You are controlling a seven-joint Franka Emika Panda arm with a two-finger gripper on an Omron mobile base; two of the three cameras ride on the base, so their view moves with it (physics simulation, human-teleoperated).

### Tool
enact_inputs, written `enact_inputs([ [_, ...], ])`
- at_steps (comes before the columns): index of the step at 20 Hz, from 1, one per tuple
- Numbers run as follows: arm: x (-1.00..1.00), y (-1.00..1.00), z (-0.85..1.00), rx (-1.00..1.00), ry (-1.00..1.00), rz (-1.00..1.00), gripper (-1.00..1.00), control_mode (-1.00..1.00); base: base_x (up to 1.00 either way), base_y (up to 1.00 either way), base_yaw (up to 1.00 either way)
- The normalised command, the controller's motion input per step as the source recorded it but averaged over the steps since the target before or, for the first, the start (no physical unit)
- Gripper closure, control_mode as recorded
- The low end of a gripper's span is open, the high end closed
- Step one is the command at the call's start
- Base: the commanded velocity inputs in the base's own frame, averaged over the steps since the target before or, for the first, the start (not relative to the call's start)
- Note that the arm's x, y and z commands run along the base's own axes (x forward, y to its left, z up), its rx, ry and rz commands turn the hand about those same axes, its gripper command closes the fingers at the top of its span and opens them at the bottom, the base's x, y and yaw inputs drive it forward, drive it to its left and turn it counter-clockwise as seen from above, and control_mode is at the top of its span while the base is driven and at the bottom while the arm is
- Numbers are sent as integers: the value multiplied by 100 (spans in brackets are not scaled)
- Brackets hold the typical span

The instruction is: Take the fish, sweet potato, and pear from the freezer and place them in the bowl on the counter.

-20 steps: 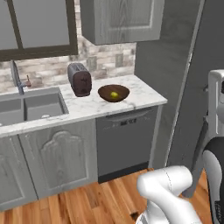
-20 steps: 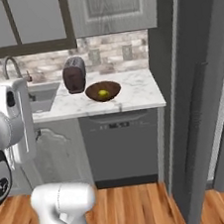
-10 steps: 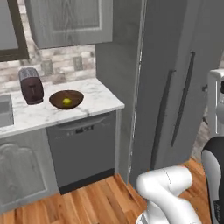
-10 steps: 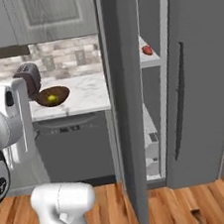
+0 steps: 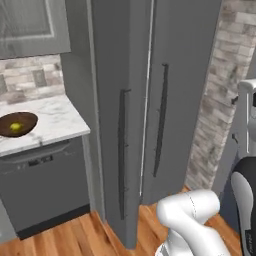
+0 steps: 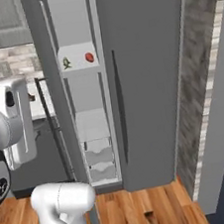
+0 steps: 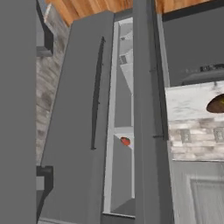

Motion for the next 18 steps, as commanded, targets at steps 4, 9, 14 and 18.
enact_inputs([
  [4, 0, 0, 0, 0, 0, 0, -100, 100, 29, -100, 0],
  [9, 0, 0, 0, 0, 0, 0, -100, 100, 80, -96, 6],
  [14, 0, 0, 0, 0, 0, 0, -100, 100, 82, -47, 27],
  [18, 0, 0, 0, 0, 0, 0, -100, 100, 67, -4, 39],
])
